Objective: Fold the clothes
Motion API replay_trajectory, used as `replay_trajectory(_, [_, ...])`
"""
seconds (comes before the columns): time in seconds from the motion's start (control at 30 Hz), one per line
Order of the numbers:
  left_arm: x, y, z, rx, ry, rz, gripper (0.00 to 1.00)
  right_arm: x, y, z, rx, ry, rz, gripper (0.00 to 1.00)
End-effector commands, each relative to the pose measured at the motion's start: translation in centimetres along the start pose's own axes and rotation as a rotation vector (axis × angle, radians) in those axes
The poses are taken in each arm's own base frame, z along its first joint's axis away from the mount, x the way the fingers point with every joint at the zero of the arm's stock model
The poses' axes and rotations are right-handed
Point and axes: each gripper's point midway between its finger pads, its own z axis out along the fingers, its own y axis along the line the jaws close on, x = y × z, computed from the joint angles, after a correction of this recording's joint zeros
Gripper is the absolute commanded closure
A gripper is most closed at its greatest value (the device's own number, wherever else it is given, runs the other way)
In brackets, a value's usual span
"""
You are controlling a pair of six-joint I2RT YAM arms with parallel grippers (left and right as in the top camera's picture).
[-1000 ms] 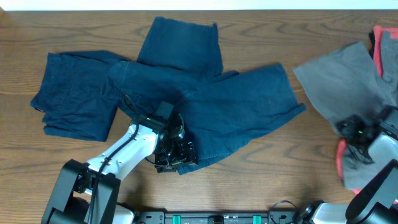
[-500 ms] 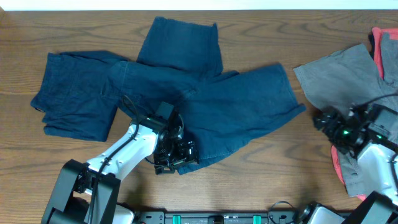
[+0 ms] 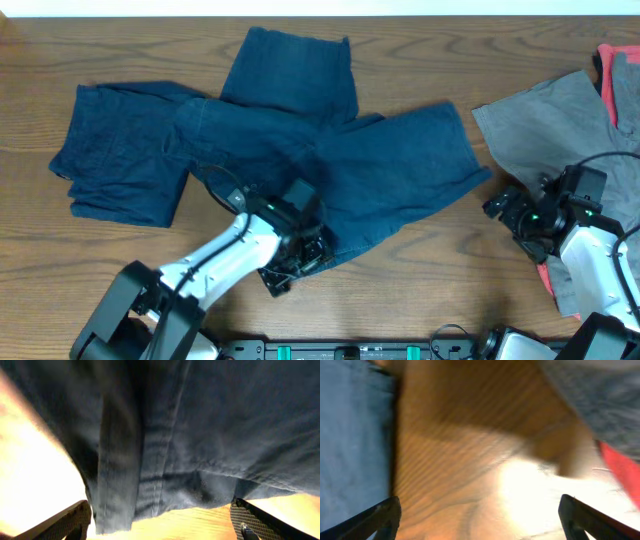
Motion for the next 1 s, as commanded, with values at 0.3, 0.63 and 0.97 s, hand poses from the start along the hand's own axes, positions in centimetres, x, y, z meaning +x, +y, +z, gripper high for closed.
replay_trajectory(0.3, [-1.9, 0.5, -0.6, -0.008, -0.283, -0.335, 0.45, 0.3, -0.5, 0.0, 0.032, -0.003, 0.094, 0.01])
replay_trajectory(0.63, [-2.3, 0.6, -0.8, -0.002, -0.316, -0.396, 0.45, 0.6, -0.7, 0.0, 0.043, 0.010, 0.093, 0.01])
replay_trajectory(0.97, [-0.6, 0.7, -0.1, -0.014, -0.297, -0.403, 0.45, 0.6, -1.0, 0.0, 0.060, 0.007, 0.095, 0.01])
